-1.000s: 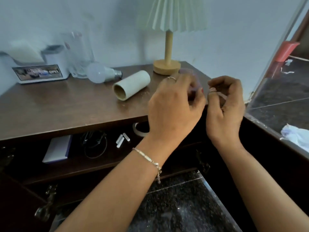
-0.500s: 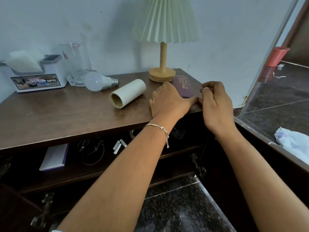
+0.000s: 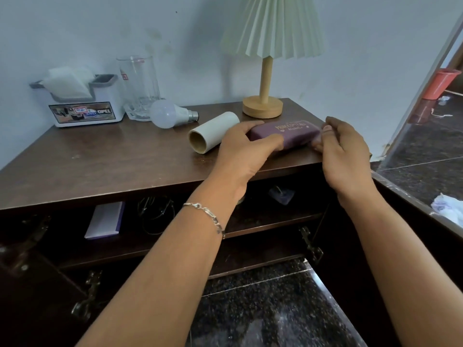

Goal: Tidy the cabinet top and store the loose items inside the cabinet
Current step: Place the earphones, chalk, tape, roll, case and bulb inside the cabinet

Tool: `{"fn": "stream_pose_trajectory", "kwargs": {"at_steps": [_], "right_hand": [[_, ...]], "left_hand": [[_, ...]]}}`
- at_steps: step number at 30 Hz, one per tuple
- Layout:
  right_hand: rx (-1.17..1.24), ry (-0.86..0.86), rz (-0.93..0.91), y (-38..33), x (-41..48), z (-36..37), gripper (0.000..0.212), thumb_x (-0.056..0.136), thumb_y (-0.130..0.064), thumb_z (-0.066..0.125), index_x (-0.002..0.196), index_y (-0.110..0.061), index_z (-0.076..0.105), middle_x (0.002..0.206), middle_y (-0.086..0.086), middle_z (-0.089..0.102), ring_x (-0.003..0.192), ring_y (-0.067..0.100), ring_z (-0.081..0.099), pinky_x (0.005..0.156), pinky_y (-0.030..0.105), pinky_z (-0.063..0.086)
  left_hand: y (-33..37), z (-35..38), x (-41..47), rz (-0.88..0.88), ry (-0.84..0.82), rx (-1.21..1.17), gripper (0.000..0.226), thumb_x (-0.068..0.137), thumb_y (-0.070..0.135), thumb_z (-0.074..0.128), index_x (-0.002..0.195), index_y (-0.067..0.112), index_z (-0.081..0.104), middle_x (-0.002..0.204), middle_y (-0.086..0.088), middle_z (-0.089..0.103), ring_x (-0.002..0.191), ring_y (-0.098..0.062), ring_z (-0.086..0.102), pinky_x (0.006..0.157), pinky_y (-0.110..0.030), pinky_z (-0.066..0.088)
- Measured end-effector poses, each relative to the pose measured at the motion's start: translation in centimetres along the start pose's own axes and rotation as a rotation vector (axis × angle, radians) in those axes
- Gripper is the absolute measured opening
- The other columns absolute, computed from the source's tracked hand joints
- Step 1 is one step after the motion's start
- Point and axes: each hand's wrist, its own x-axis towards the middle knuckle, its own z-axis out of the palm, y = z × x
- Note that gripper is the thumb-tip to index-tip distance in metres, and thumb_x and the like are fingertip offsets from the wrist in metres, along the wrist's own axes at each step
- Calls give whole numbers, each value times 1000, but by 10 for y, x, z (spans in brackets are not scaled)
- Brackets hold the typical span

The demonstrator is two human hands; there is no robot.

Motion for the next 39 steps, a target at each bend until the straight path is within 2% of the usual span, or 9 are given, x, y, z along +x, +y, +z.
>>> {"fn": "stream_pose_trajectory", "kwargs": {"at_steps": [2,6,9,17,26,31,34,37,39], "right_hand": [[70,21,10,0,-8,3,39,86,-48,36,104,-20,56,104,0,61,112,24,62,102,44,47],[417,38,107,-3,-27,7,36,100,-28,45,128,-11,57,121,4,65,107,13,66,95,31,53],[634,15,183,-10,-44,10,25,102,-26,44,115,-16,63,116,3,66,112,16,63,87,28,56],[720,-2,174,-23,-111,39,26,102,-23,43,108,-16,67,106,4,72,99,15,66,97,48,51],[694,-266,365,5,-196,112,15,94,-23,50,100,-22,64,102,-2,67,97,15,61,99,54,44],[609,-512,632,31,-227,153,11,99,-17,50,104,-17,59,92,-2,63,85,10,60,80,37,55],[536,-637,789,50,-236,175,15,99,-17,49,112,-12,56,91,2,63,81,13,63,70,29,57],[486,-740,943,61,-239,196,17,101,-18,47,115,-9,52,91,12,64,58,15,68,54,21,58],[459,-751,955,63,-238,210,20,101,-17,48,117,-7,51,89,14,63,48,13,66,49,20,56]], "left_hand": [[1,-12,-6,-44,-48,-132,36,68,4,74,102,16,68,94,-1,68,91,-13,63,80,-24,53],[1,-38,-28,-85,-151,-281,41,77,-5,67,116,7,63,106,-12,65,88,-13,62,76,-19,53],[-4,-58,-49,-62,-223,-278,46,78,-6,65,121,12,61,116,-11,65,95,-13,63,80,-20,53],[-31,-115,-103,-139,-230,-304,56,77,-19,57,123,14,63,121,-15,66,111,-22,64,89,-27,55],[-100,-183,-151,-489,32,-325,44,83,-10,48,118,14,63,101,-6,68,85,-14,65,75,-24,57],[-157,-202,-167,-655,187,-264,39,85,-6,49,115,16,61,102,-7,64,87,-17,61,79,-28,53],[-184,-210,-168,-717,291,-272,38,85,-3,52,116,17,60,104,-8,61,88,-17,60,69,-24,53],[-207,-219,-165,-730,375,-297,26,85,-2,56,99,19,61,95,-6,61,81,-15,60,64,-22,52],[-221,-224,-163,-731,422,-315,26,86,-2,56,104,17,58,94,-6,60,80,-14,59,62,-20,53]]}}
